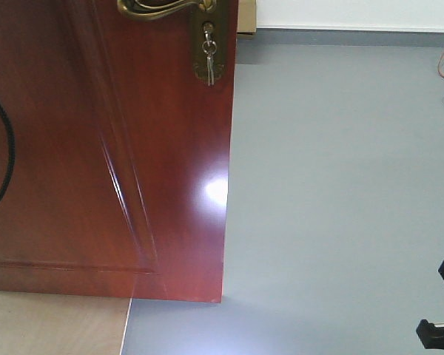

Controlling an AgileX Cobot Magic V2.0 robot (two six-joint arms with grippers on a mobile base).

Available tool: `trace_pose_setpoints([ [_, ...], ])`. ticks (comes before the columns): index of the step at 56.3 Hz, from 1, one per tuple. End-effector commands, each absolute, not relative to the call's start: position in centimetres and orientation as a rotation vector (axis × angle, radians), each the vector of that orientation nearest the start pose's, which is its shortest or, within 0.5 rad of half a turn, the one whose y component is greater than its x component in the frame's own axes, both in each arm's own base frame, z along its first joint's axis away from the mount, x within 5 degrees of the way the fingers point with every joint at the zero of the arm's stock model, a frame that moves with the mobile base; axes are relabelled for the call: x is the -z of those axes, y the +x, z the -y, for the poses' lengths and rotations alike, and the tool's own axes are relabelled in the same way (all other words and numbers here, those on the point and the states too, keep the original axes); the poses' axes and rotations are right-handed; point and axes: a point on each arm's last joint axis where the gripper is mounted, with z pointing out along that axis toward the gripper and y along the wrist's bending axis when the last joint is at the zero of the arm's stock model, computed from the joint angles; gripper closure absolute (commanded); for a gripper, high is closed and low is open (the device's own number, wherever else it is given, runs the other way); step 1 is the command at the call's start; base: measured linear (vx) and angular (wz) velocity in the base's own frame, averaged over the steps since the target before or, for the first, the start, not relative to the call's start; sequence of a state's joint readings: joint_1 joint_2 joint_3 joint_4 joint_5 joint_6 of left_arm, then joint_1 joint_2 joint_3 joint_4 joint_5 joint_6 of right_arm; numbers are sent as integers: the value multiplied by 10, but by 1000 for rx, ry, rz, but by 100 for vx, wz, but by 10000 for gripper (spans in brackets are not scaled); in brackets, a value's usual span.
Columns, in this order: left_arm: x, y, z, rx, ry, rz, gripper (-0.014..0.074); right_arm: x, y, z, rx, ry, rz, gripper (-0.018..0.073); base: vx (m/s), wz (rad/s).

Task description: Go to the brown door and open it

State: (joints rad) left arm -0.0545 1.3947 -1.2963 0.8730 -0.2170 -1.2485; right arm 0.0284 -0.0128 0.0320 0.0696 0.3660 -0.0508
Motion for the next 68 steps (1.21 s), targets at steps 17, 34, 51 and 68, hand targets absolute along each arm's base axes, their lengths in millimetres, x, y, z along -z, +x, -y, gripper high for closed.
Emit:
trace_pose_setpoints([
  [17, -462, 313, 36, 531, -72, -1366, 584, -176, 54, -3, -41, -33, -1792, 559, 4, 2],
  [34, -462, 313, 36, 531, -72, -1366, 584, -176, 54, -3, -41, -33, -1792, 559, 0, 0],
  [51, -462, 313, 36, 531, -72, -1366, 584, -176, 54, -3, -41, -33, -1792, 559, 0, 0],
  [68, -462, 313, 36, 531, -72, -1366, 584, -176, 54, -3, -41, -33, -1792, 559, 0, 0],
])
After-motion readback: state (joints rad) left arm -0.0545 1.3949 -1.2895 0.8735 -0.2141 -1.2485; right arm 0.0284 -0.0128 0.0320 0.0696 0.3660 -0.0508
